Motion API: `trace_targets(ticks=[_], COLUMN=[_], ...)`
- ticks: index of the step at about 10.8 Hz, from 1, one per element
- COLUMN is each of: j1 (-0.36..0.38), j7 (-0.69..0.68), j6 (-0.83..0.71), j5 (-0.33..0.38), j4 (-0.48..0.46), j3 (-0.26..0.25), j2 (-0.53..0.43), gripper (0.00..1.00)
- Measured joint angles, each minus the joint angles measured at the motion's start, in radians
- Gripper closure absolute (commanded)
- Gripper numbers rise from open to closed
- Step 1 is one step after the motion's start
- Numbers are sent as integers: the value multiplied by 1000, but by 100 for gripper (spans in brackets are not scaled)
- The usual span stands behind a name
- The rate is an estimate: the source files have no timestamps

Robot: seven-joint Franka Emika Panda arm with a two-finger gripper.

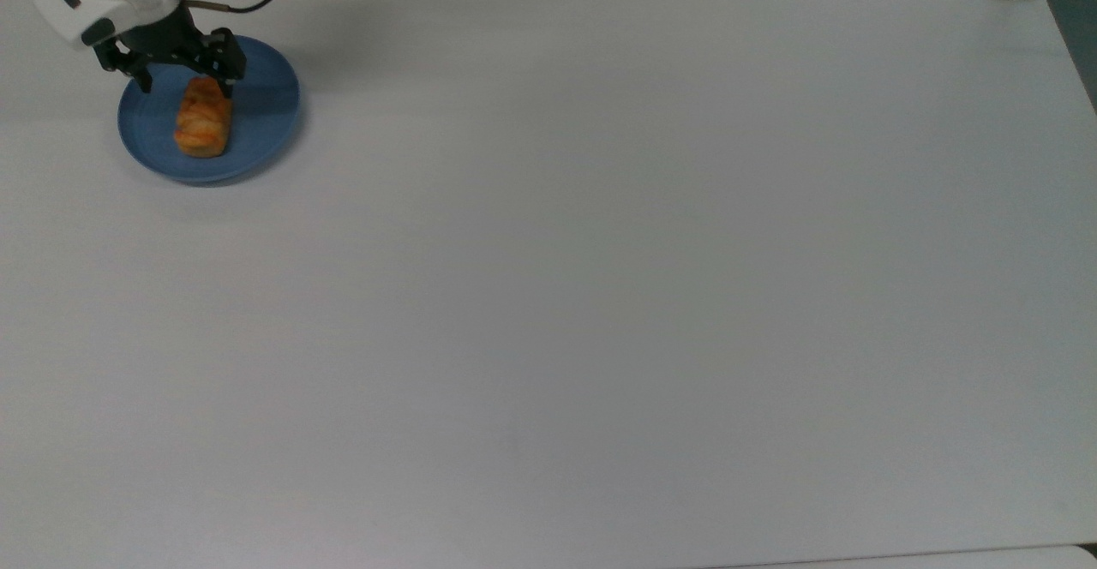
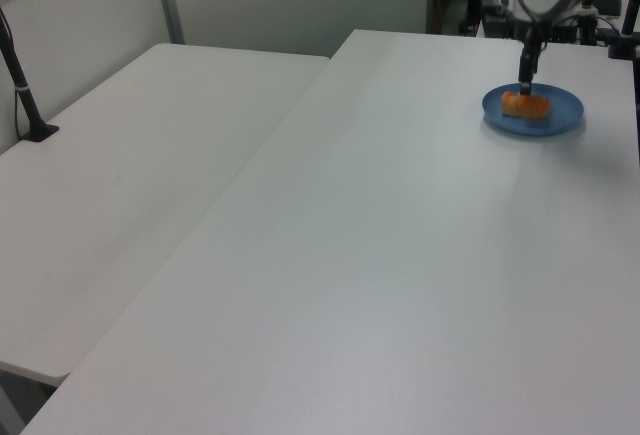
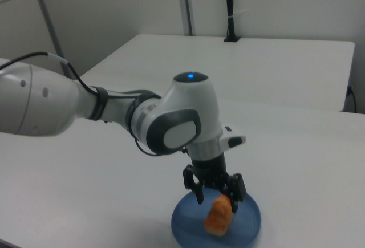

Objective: Put the bread on the table
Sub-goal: 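Move the gripper down over the orange bread roll on the blue plate, then close the gripper on the bread roll and lift it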

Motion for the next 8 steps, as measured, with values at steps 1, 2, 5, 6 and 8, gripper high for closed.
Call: trace_targets(ticks=[1, 2, 5, 6, 8], j1=[-4, -7, -7, -7, -7], j7=[0, 0, 0, 0, 0], j6=[23, 41, 63, 63, 63], j5=[0, 0, 0, 0, 0], j4=[-15, -21, -22, -21, -21], j3=[0, 0, 1, 1, 1], j2=[18, 37, 68, 70, 70], gripper=[0, 5, 43, 56, 72])
